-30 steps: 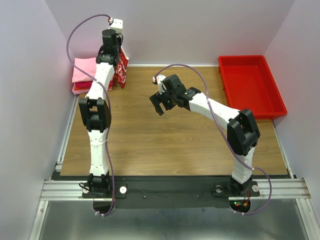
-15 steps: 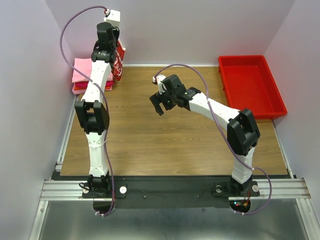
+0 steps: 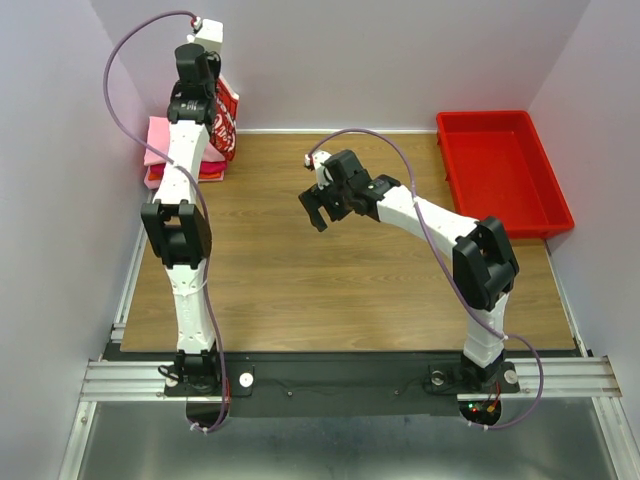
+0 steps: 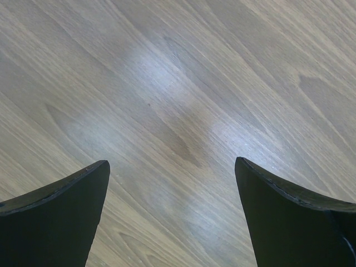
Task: Fold and stack the t-shirts
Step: Neatly place the folded tshirt to the corner
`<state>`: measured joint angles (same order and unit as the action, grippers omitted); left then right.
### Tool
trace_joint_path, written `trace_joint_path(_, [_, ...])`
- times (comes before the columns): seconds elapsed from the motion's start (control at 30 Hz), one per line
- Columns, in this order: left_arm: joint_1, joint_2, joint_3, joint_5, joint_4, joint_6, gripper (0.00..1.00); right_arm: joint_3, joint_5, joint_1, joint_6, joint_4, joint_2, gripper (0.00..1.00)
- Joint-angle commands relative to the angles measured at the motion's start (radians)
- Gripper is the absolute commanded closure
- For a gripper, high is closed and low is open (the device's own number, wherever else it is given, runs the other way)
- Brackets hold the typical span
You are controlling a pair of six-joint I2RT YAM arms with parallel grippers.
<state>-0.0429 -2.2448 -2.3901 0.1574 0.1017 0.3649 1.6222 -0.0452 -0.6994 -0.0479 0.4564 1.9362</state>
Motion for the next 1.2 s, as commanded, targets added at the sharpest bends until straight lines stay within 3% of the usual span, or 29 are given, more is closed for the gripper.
trace_joint_path(0.0, [0.029, 0.036, -0.029, -0.009, -0.122, 0.038, 1.0, 0.047, -0.008, 0.003, 0.01, -0.028, 0.007, 0.0])
trace_joint_path(0.5, [0.13, -0.038, 0.0, -0.134, -0.151, 0.055, 1.0, 0.084, -0.021, 0.003, 0.017, -0.013, 0.056, 0.0])
trace_joint_path(1.17, [0.242, -0.182, -0.021, -0.117, -0.212, 0.124, 0.98, 0.125, -0.039, 0.001, 0.023, 0.007, 0.122, 0.0])
